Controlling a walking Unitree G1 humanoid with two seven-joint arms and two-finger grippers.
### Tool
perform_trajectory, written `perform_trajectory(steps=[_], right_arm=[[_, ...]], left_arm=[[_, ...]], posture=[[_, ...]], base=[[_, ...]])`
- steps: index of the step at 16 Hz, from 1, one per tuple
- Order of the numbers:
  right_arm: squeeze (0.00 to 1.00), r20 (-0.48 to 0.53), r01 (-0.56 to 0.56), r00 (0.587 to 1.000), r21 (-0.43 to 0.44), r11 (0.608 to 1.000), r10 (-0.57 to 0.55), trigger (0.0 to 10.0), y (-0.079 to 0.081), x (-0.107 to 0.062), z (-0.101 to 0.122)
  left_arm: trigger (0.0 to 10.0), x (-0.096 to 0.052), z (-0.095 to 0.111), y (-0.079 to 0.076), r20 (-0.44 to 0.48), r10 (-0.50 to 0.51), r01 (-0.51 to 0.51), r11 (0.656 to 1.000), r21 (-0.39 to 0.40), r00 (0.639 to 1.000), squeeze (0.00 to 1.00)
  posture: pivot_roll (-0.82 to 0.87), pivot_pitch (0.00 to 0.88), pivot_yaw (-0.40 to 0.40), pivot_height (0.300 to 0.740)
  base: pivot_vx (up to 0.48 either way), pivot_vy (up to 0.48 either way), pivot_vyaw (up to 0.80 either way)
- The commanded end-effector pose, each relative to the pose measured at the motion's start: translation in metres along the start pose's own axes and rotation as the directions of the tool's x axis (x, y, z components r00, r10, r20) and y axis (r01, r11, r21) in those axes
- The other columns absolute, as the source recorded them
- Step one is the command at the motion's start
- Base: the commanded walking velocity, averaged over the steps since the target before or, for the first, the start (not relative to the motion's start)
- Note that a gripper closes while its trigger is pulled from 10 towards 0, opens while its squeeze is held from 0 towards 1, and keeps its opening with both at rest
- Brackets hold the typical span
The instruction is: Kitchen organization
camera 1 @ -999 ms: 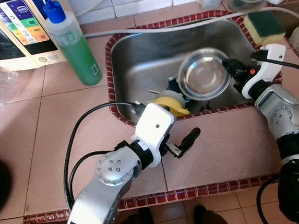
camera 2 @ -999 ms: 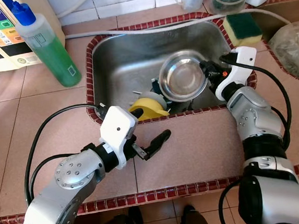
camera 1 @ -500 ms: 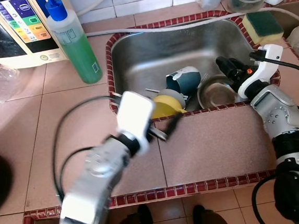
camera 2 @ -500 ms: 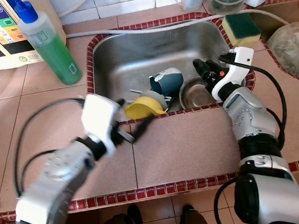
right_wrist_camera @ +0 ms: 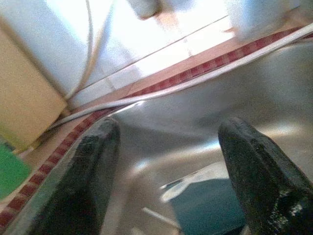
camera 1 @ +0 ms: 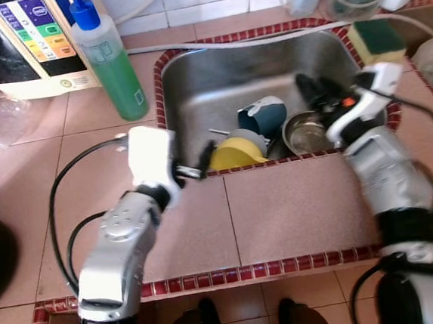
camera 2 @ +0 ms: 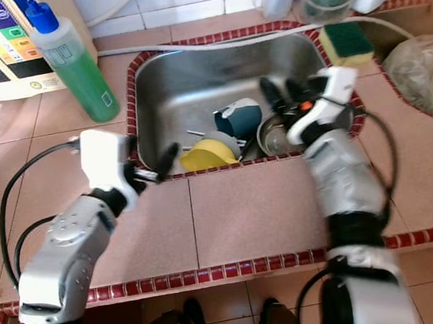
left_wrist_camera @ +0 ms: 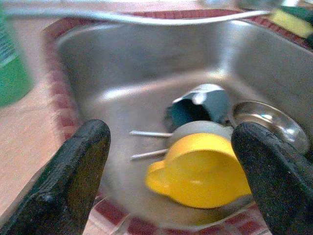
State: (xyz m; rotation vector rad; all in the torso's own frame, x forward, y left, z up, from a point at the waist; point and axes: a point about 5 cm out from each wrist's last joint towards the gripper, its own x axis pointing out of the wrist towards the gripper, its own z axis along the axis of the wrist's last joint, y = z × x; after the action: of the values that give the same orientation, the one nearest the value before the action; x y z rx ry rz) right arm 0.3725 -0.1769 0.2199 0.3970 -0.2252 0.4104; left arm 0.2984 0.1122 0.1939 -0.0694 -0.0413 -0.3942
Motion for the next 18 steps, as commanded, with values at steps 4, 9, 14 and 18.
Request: perform_trajectory(steps=[4, 9, 14, 18], right_arm=[[1.0, -0.009, -0.017, 1.0, -0.044, 0.999, 0.016, 10.0, 0.021, -0.001, -0.014], [1.0, -0.046, -0.005, 0.999, -0.185, 0.983, -0.004, 10.0, 0.046, -0.025, -0.046], [0.0, -0.032, 0.103, 0.992, -0.303, 0.948, -0.118, 10.0, 0.042, -0.056, -0.067], [0.0, -0.02, 0.145, 0.987, -0.345, 0.927, -0.162, 10.0, 0.045, -0.073, -0.077]], left_arm=[[10.0, -0.007, -0.011, 0.036, 0.01, 0.181, -0.181, 0.983, 0.039, 0.983, 0.0], [10.0, -0.003, -0.031, 0.042, 0.012, 0.204, -0.203, 0.976, -0.08, 0.979, 0.18], [10.0, -0.004, -0.047, 0.029, 0.03, 0.135, -0.127, 0.976, -0.176, 0.99, 0.0], [10.0, -0.013, -0.056, 0.034, 0.041, 0.13, -0.125, 0.986, -0.106, 0.991, 0.0]], posture=[[-0.1, 0.178, 0.058, 0.74], [-0.14, 0.106, 0.079, 0.74], [-0.17, 0.066, 0.104, 0.74], [-0.18, 0.052, 0.102, 0.74]], base=[[0.0, 0.0, 0.0], [0.0, 0.0, 0.0], [0.0, 0.0, 0.0], [0.0, 0.0, 0.0]])
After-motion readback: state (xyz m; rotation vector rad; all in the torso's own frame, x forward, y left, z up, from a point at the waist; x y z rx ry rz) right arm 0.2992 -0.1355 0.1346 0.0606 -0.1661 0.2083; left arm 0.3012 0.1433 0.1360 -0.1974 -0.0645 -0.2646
